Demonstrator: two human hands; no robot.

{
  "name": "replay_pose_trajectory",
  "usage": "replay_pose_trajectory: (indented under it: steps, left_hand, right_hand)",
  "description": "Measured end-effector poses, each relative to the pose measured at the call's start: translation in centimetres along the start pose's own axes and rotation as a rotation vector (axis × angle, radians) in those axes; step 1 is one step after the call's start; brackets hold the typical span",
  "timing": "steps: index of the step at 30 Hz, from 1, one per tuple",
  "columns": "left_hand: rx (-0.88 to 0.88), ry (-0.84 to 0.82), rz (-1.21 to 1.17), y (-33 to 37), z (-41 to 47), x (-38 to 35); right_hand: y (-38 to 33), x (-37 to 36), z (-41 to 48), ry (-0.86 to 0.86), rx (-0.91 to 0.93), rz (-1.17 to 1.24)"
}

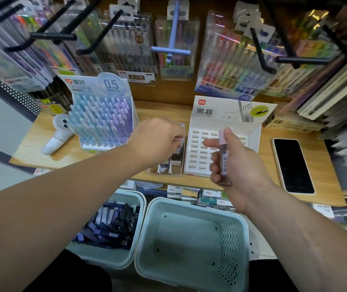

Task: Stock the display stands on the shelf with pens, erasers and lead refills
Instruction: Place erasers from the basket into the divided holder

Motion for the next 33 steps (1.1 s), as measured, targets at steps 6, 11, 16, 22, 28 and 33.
replay_pose_trajectory:
  steps: [6, 11, 16, 22, 28, 33]
  left_hand:
    - [0.067, 0.002, -0.13, -0.4, 0.3, -0.3]
    - [0.099, -0.058, -0.072, -0.6, 0.1, -0.6]
    - [0.143, -0.131, 0.001, -0.6, 0.0, -0.3]
    - [0.196, -0.135, 0.074, -1.7, -0.7, -0.2]
    - [0.166, -0.168, 0.044, -3.3, -2.3, 0.2]
    - [0.139, -0.163, 0.0, -4.6, -3.4, 0.3]
  right_hand:
    - [-0.2, 0.3, 0.0, 0.065, 0.042, -0.075]
    - [-0.3, 0.4, 0.1, 0.051, 0.068, -0.086]
    - [-0.2, 0.5, 0.3, -0.004, 0.116, -0.15]
    - [-0.8, 0.2, 1.8, -0.033, 0.259, -0.281]
    - [-1.9, -0.5, 3.1, -0.082, 0.432, -0.485]
    - [-1.8, -2.4, 4.2, -0.147, 0.545, -0.737]
Point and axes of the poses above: each hand's wrist, its own z-axis towards the middle knuckle, its own x-axis out of the back of the hand, y = z × x, the point moved 3 cm from there along z, towards the middle knuckle, and after that the axes turned 10 degrees about z, right-handed, at the moved point
